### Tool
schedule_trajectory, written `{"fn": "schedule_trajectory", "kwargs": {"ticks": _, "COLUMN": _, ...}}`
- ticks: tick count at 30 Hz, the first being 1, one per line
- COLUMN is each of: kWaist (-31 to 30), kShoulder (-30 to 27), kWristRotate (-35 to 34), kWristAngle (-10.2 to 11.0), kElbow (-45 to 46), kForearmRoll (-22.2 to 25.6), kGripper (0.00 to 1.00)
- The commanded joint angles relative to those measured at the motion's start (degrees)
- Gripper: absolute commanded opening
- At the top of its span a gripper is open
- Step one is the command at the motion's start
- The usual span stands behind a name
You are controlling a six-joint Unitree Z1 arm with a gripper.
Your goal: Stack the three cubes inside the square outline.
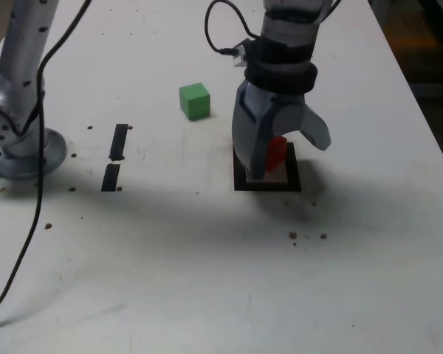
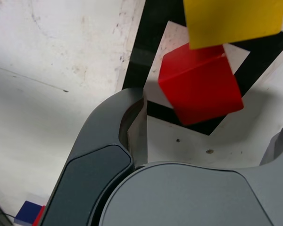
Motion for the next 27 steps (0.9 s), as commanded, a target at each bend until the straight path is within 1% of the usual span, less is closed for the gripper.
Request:
{"fn": "schedule_trajectory", "kwargs": {"ticks": 1, "kWaist": 0.55, "kShoulder": 0.36, "kWristRotate": 0.65, "kWristAngle": -0.23, "kElbow": -0.47, "kForearmRoll": -0.09, "kGripper": 0.93}}
{"fn": "schedule_trajectory", "kwargs": {"ticks": 7, "kWaist": 1.82, "kShoulder": 0.71, "kWristRotate": 1.78, "kWristAngle": -0.51, "kElbow": -0.32, "kForearmRoll": -0.15, "kGripper": 0.93}}
{"fn": "schedule_trajectory", "kwargs": {"ticks": 15, "kWaist": 2.83, "kShoulder": 1.4, "kWristRotate": 2.54, "kWristAngle": -0.43, "kElbow": -0.04, "kForearmRoll": -0.3, "kGripper": 0.9}}
{"fn": "schedule_trajectory", "kwargs": {"ticks": 24, "kWaist": 4.02, "kShoulder": 2.07, "kWristRotate": 3.37, "kWristAngle": -0.22, "kElbow": 0.09, "kForearmRoll": -0.51, "kGripper": 0.89}}
{"fn": "schedule_trajectory", "kwargs": {"ticks": 27, "kWaist": 4.4, "kShoulder": 2.01, "kWristRotate": 3.47, "kWristAngle": -0.1, "kElbow": 0.28, "kForearmRoll": -0.51, "kGripper": 0.86}}
